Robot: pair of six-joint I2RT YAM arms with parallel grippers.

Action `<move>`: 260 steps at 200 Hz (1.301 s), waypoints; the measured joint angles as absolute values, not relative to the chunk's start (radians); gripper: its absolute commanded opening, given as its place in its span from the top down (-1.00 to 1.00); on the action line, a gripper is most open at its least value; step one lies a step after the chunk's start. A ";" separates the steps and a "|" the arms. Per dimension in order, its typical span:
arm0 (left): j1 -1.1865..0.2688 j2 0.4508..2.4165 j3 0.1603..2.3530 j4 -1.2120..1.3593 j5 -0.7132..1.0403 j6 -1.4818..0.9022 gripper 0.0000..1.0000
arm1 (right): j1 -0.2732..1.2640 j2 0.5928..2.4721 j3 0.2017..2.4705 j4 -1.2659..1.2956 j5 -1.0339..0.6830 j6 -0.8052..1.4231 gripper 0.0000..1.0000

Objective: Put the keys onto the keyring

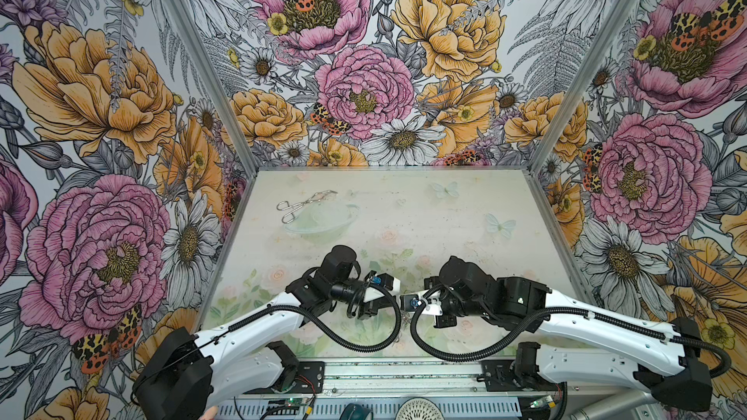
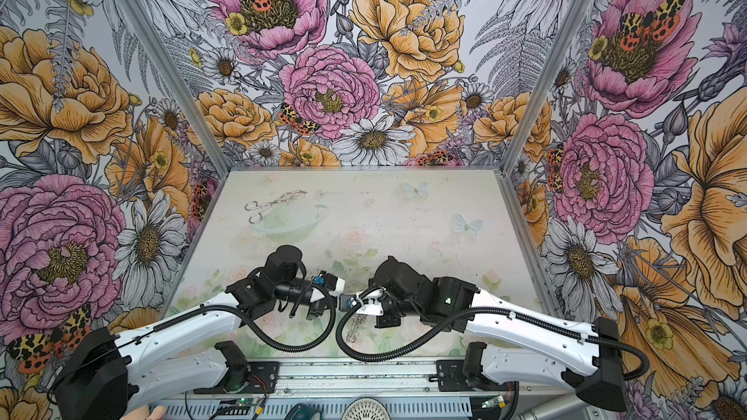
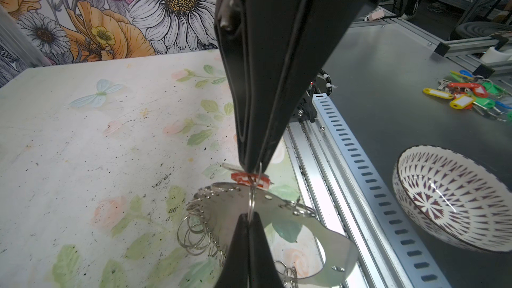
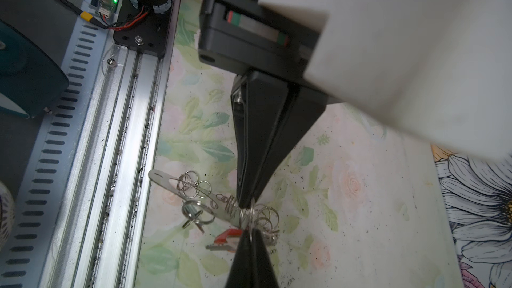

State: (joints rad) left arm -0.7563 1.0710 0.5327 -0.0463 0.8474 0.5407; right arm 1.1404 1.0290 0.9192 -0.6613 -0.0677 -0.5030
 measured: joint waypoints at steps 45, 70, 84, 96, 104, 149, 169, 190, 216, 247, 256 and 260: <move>-0.756 1.071 0.532 -0.046 0.847 0.532 1.00 | 1.140 1.030 0.919 -0.659 -0.068 -0.491 1.00; -0.756 1.061 0.523 -0.030 0.849 0.530 1.00 | 1.140 1.040 0.916 -0.643 -0.068 -0.488 1.00; -0.756 1.055 0.515 -0.020 0.851 0.526 1.00 | 1.140 1.043 0.913 -0.633 -0.068 -0.488 1.00; -0.756 1.052 0.511 -0.016 0.850 0.523 1.00 | 1.140 1.043 0.911 -0.631 -0.068 -0.488 1.00; -0.756 1.052 0.510 -0.013 0.850 0.523 1.00 | 1.140 1.043 0.910 -0.629 -0.068 -0.488 1.00; -0.756 1.052 0.510 -0.007 0.850 0.523 1.00 | 1.131 1.036 0.907 -0.624 -0.071 -0.487 1.00; -0.756 1.052 0.510 -0.002 0.850 0.527 1.00 | 1.124 1.034 0.907 -0.624 -0.092 -0.487 1.00; -0.757 1.052 0.510 -0.002 0.851 0.535 1.00 | 1.118 1.034 0.907 -0.625 -0.120 -0.488 1.00; -0.759 1.049 0.509 -0.005 0.850 0.551 1.00 | 1.118 1.035 0.907 -0.628 -0.130 -0.488 1.00; -0.764 1.049 0.509 -0.013 0.850 0.560 1.00 | 1.111 1.036 0.907 -0.633 -0.137 -0.487 0.95; -0.765 1.049 0.509 -0.015 0.849 0.563 1.00 | 1.106 1.036 0.907 -0.635 -0.137 -0.486 0.94; -0.766 1.049 0.509 -0.015 0.849 0.566 1.00 | 1.103 1.036 0.907 -0.635 -0.138 -0.483 0.94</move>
